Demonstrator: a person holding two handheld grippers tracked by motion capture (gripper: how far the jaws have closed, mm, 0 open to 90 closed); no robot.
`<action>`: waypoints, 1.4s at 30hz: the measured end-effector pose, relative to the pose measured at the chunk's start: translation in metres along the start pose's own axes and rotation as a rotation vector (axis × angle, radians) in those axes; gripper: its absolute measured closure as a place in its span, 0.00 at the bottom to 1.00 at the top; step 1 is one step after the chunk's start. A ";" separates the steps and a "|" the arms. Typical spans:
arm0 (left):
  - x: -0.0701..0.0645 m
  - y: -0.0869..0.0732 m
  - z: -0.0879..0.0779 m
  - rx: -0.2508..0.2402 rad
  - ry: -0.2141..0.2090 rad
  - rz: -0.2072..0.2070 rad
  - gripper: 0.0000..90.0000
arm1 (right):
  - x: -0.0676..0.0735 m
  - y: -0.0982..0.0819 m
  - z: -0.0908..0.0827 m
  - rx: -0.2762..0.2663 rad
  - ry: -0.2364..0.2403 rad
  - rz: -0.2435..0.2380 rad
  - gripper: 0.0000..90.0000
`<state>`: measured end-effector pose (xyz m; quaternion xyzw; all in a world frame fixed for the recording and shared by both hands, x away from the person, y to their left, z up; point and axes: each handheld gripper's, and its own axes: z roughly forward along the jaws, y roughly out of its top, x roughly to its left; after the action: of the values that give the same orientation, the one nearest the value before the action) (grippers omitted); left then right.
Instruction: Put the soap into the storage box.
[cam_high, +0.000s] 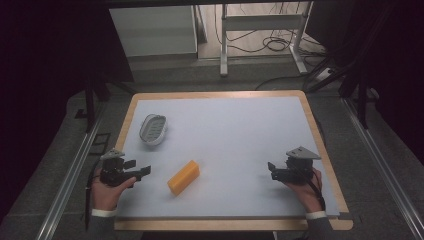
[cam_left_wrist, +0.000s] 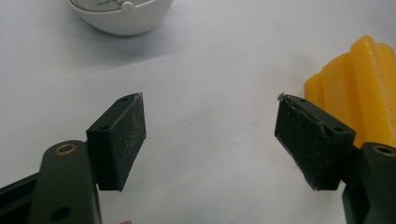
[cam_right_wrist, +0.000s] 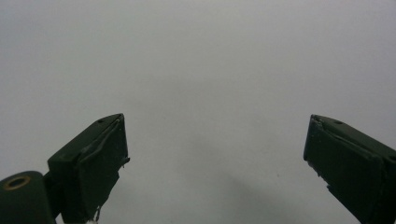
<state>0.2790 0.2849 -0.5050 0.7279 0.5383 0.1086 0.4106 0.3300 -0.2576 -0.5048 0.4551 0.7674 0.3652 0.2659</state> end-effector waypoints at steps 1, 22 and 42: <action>0.000 0.000 0.000 0.000 -0.005 0.004 0.28 | 0.000 0.000 0.000 0.004 -0.001 -0.001 0.07; -0.003 0.001 -0.002 0.022 0.003 0.038 0.28 | -0.003 -0.007 -0.003 -0.002 0.028 0.037 0.10; -0.019 0.016 -0.015 0.039 0.032 0.090 0.28 | -0.008 -0.011 -0.008 -0.009 0.037 0.071 0.11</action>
<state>0.2732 0.2744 -0.4783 0.7573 0.5137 0.1281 0.3824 0.3223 -0.2707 -0.5088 0.4739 0.7539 0.3861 0.2408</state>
